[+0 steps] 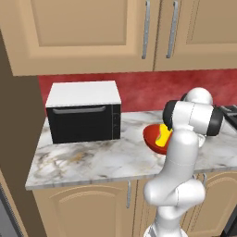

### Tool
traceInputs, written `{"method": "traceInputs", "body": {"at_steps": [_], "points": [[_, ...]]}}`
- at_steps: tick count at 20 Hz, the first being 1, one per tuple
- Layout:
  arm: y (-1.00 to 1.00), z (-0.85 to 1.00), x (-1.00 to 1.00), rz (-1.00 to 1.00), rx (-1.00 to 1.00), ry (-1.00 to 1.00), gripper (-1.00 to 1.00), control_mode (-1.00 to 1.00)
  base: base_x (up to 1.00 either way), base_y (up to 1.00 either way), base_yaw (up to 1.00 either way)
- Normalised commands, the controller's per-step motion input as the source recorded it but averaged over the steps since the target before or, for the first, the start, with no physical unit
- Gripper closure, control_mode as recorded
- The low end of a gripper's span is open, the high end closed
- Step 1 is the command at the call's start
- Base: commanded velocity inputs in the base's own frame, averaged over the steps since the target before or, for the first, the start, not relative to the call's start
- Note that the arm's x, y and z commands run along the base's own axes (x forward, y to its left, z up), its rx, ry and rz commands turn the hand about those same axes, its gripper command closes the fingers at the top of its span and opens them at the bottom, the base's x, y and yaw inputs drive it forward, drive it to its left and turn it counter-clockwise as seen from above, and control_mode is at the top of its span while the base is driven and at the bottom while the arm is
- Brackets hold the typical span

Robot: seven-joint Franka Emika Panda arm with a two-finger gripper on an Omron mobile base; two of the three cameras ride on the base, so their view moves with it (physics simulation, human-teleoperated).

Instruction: Place the cup inside the bowl on the dining table and move the bowl to any counter.

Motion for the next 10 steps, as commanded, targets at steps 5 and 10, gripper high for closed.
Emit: {"method": "traceInputs", "body": {"at_steps": [5, 10], "points": [[0.10, 0.00, 0.00, 0.00, 0.00, 0.00, 1.00, -1.00, 0.00, 0.00, 0.00], [0.11, 0.00, 0.00, 0.00, 0.00, 0.00, -1.00, -1.00, 0.00, 0.00, 0.00]]}}
